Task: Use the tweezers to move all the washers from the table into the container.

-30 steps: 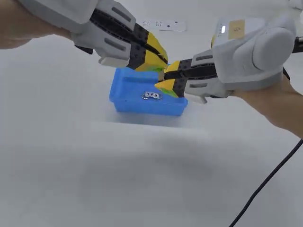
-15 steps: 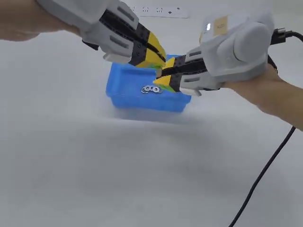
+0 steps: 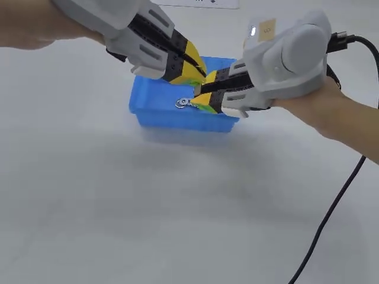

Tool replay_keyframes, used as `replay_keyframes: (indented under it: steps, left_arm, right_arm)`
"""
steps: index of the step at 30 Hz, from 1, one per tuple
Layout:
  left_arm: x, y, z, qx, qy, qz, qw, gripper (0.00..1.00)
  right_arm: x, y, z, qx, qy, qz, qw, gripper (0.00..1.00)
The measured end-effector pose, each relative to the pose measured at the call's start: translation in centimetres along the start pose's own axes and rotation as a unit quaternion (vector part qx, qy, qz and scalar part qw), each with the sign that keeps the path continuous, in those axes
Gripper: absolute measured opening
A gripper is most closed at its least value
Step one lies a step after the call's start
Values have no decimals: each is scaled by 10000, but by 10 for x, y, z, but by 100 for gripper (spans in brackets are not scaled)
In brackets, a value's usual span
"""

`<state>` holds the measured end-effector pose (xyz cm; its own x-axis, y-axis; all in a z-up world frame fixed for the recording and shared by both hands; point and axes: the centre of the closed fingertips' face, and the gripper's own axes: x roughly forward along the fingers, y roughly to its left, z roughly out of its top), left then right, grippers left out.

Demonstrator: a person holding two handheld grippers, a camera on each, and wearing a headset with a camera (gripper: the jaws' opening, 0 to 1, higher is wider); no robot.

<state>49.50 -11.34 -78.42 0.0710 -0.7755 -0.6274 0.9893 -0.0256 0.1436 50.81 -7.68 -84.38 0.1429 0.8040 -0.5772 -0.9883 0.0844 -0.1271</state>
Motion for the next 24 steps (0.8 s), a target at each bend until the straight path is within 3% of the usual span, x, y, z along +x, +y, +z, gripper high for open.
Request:
replay_keyframes:
  steps: [6,15,24]
  left_arm:
    - [0,-3,1,85,54,-7,9999,6]
    - [-16,-7,17,163,10,108,9998,6]
    - [-48,-24,58,265,-327,399,9983,6]
  right_arm:
    - [-3,3,5,-13,-38,15,10000,11]
    - [-17,7,24,-131,-242,-44,9996,10]
    - [-55,20,57,-297,-535,-277,9977,9]
